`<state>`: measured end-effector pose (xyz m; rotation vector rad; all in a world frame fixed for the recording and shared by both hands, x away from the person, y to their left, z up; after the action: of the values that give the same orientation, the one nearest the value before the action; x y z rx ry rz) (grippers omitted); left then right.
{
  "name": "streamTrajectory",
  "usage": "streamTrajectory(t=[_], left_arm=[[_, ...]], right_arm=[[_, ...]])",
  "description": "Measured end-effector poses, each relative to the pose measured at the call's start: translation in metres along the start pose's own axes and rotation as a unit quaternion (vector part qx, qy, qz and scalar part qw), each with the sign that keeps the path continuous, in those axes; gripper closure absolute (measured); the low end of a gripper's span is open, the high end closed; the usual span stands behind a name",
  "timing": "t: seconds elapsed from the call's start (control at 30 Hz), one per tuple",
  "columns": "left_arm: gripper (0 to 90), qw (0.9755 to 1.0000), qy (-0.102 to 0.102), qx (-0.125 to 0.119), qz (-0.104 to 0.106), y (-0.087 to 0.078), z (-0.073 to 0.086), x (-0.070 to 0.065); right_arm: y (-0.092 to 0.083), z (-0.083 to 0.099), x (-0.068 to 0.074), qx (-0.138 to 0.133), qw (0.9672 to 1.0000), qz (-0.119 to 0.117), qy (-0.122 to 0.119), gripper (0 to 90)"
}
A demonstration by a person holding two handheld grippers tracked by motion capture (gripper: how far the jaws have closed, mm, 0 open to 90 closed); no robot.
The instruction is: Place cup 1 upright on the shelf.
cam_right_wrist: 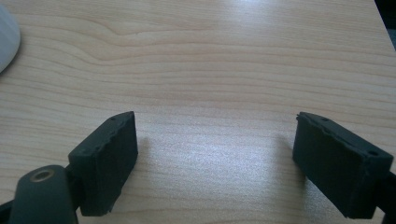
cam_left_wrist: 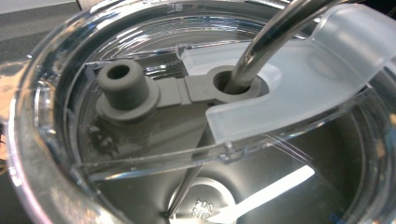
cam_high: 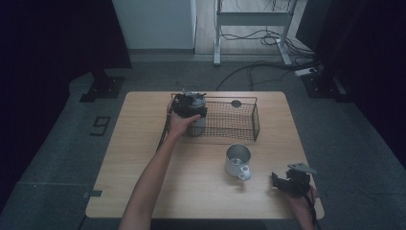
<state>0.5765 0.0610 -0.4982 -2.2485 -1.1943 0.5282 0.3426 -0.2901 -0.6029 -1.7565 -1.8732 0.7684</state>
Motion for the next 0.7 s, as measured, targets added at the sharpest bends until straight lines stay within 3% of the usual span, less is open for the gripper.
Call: streamTrajectory(t=[0.13,0.27,0.43,0.7], left_arm=[[4.1,1.0000,0.007,-0.001,0.003,-0.0020,0.0041,-0.0019],[4.1,1.0000,-0.003,-0.004,0.006,-0.0039,0.0061,0.0006],[4.1,1.0000,0.004,-0.001,0.005,-0.0048,0.0070,0.0000],[1.6,0.9999,-0.002,-0.012,-0.002,-0.0083,0.0065,0.0010]], right_arm=[[0.0000,0.0000,0.0000,0.000,1.0000,0.000,0.000,13.9],[0.0000,0.0000,0.0000,0.000,1.0000,0.000,0.000,13.9],[0.0000,0.0000,0.0000,0.000,1.0000,0.000,0.000,13.9],[0.0000,0.0000,0.0001,0.000,1.0000,0.000,0.000,13.9]])
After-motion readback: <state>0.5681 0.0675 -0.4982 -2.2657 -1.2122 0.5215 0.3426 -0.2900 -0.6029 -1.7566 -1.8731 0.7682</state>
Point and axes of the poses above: each handheld gripper's, and its own axes: y roughly forward along the jaws, z roughly out of its underside, x roughly to its left, the point moved 7 cm from there along y, roughly forward along the jaws, and after that the axes turned 5 degrees about z, right-handed, at the moved point
